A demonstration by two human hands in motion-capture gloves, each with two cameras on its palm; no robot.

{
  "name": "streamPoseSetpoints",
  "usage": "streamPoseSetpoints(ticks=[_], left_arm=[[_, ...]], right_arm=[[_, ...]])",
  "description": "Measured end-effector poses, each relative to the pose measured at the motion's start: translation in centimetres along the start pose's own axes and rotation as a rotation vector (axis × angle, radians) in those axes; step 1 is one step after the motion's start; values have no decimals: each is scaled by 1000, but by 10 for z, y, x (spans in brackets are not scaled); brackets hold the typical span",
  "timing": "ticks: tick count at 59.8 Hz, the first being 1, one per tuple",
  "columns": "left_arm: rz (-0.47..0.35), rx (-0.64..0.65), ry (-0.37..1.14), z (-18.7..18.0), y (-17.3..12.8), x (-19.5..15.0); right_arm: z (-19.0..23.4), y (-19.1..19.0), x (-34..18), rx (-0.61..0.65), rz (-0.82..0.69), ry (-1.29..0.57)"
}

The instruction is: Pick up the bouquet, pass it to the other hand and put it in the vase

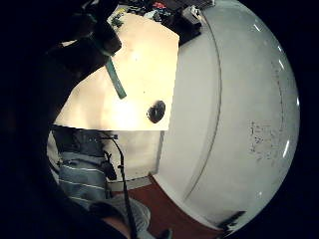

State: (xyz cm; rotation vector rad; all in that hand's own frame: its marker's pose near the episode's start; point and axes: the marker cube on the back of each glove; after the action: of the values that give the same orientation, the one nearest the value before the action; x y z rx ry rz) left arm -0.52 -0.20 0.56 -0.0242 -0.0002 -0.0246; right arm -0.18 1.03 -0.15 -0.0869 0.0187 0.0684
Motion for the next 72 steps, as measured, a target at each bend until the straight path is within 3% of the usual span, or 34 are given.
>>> streamPoseSetpoints(ticks=[3,26,38,45,50,59,65,72], left_arm=[[2,-16,6,-4,9,-3],[10,-3,63,-6,12,-2],[78,6,100,-8,11,22],[103,-19,99,-11,18,37],[132,11,116,-1,4,52],[184,13,141,5,11,65],[222,-63,145,13,19,73],[213,-91,153,30,2,76]], right_arm=[[2,-13,-2,86,-74,-5],[4,-13,-23,90,-142,-27],[8,-5,-10,75,-26,26],[9,-8,0,55,10,-24],[8,-7,9,37,5,-85],[19,-26,23,28,57,-165],[28,-40,29,57,51,-205],[39,-53,38,100,73,-200]])
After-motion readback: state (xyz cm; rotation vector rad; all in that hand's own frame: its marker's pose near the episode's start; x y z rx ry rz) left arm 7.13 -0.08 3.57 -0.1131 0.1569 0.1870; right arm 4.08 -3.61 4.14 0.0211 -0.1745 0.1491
